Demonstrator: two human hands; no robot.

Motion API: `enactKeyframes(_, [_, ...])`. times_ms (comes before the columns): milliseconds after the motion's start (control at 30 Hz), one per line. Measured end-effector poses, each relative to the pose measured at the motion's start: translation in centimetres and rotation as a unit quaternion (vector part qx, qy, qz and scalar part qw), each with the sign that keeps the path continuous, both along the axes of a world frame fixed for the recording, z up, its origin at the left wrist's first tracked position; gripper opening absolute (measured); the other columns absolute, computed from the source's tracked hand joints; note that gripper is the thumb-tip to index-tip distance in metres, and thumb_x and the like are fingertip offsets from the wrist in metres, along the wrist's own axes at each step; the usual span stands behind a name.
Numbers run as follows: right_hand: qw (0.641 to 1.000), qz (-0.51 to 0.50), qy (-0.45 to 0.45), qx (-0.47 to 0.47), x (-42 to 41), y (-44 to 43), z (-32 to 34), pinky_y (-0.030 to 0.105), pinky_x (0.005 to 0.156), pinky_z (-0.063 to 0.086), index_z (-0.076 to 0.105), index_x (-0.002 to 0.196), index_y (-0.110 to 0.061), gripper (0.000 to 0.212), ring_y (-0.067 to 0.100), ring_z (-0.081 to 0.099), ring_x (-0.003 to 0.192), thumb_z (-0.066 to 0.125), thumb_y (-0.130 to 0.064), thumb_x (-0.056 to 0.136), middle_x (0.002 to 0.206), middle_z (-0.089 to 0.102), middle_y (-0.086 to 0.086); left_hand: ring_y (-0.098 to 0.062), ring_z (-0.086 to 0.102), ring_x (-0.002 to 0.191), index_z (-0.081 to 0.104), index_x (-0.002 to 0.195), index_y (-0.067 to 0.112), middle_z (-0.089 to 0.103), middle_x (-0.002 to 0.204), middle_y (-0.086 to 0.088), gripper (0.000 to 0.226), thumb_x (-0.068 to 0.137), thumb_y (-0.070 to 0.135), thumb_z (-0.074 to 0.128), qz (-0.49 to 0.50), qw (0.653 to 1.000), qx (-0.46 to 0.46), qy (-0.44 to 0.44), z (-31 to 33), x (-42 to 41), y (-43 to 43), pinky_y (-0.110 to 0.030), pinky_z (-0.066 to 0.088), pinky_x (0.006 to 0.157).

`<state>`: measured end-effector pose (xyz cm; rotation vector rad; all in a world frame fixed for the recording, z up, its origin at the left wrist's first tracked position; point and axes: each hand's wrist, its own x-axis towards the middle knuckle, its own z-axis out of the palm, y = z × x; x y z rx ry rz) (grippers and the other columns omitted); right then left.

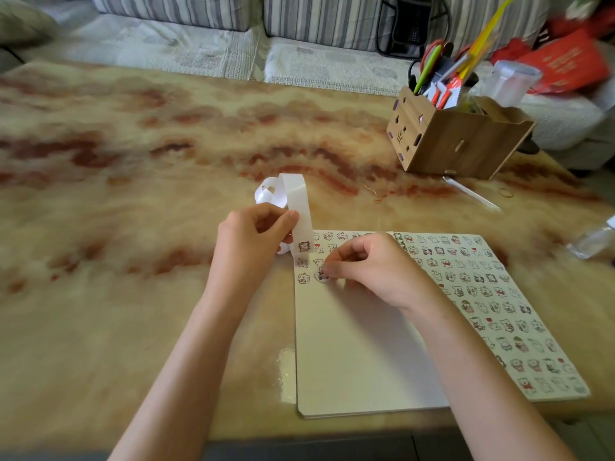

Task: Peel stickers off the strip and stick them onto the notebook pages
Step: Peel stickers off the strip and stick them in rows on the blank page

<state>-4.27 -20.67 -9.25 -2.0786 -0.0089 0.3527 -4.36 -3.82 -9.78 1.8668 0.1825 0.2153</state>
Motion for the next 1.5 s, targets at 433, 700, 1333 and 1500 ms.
enactKeyframes(433, [1.000, -0.004, 0.002, -0.017, 0.1, 0.2, -0.3, 0.030, 0.063, 0.037, 0.074, 0.072, -0.011, 0.003, 0.017, 0.051, 0.061, 0.076, -0.011, 0.073, 0.077, 0.074, 0.009, -0.004, 0.065, 0.064, 0.071, 0.075, 0.019, 0.071, 0.066, 0.007, 0.018, 0.088, 0.025, 0.062, 0.002, 1.000, 0.004, -0.003, 0.1, 0.0, 0.0, -0.025, 0.053, 0.067])
enactKeyframes(700, [0.998, -0.012, -0.028, -0.054, -0.2, 0.6, -0.5, 0.020, 0.052, 0.039, 0.072, 0.073, -0.015, 0.003, 0.006, 0.052, 0.052, 0.075, -0.014, 0.073, 0.069, 0.072, -0.001, -0.009, 0.067, 0.068, 0.071, 0.074, 0.020, 0.071, 0.067, 0.008, 0.018, 0.088, 0.026, 0.062, 0.001, 1.000, 0.005, -0.003, -0.1, 0.1, 0.1, -0.024, 0.053, 0.065])
enactKeyframes(1333, [0.996, -0.033, -0.061, -0.064, 0.4, 0.2, -1.2, 0.028, 0.059, 0.037, 0.061, 0.083, -0.020, 0.026, 0.010, 0.049, 0.059, 0.081, -0.031, 0.072, 0.066, 0.054, -0.009, -0.009, 0.068, 0.070, 0.072, 0.075, 0.017, 0.072, 0.071, 0.005, 0.018, 0.089, 0.025, 0.062, 0.002, 1.000, 0.003, 0.004, 0.0, 0.0, -0.1, -0.023, 0.052, 0.064])
enactKeyframes(1500, [0.992, -0.009, -0.075, -0.101, 0.3, 0.4, -1.2, 0.027, 0.058, 0.036, 0.061, 0.086, -0.018, 0.024, 0.009, 0.048, 0.060, 0.080, -0.026, 0.074, 0.069, 0.053, -0.009, -0.003, 0.065, 0.063, 0.071, 0.075, 0.016, 0.072, 0.071, 0.004, 0.018, 0.089, 0.024, 0.062, -0.001, 1.000, -0.004, -0.002, 0.0, 0.0, -0.2, -0.014, 0.048, 0.057])
